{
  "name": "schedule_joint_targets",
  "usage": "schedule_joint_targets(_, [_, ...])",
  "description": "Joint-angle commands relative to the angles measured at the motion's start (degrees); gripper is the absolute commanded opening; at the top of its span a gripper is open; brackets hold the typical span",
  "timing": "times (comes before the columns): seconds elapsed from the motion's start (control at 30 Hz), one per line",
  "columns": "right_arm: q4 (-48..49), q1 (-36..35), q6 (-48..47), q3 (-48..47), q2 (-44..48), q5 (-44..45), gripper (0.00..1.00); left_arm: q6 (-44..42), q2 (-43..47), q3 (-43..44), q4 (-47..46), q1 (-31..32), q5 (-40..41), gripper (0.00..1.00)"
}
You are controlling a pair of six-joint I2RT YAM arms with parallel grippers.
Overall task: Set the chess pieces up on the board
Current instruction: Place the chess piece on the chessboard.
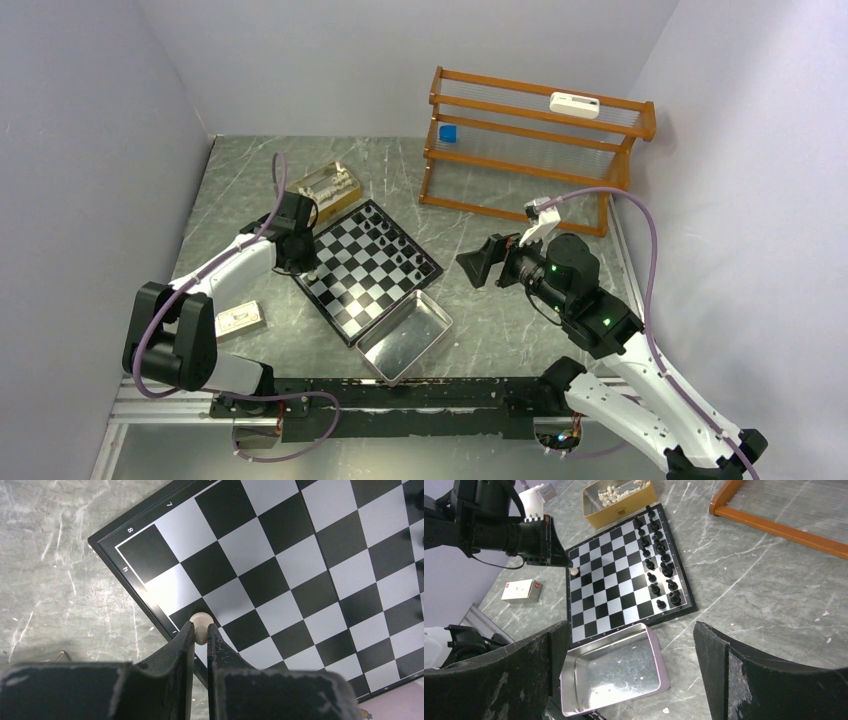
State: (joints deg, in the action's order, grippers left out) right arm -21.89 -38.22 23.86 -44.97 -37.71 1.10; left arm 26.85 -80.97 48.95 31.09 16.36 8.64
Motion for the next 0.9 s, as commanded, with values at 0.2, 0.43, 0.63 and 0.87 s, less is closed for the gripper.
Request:
schedule_joint_targets(0.2, [-0.78,-0.19,-0.68,-1.26,0.80,0.42,0.98,0.60,0.11,0.44,-0.77,0.72,2.99,0.15])
schedule_joint_targets(0.43, [-1.21,-0.19,-0.70,-1.35,1.41,0.82,0.98,1.07,-0.15,-0.33,-0.62,0.78,2.38,0.15])
schedule_joint_targets(0.63, [-1.13,-0.24,-0.39,-0.76,1.53,0.48,0.98,1.18,0.24,-0.52,-0.35,1.19,3.01,0.16])
schedule_joint_targets(0.87, [-1.39,-0.17,-0.40,-0.99,1.90,0.74,0.98,1.57,-0.86,-0.35,0.14,2.10,4.10,0.19])
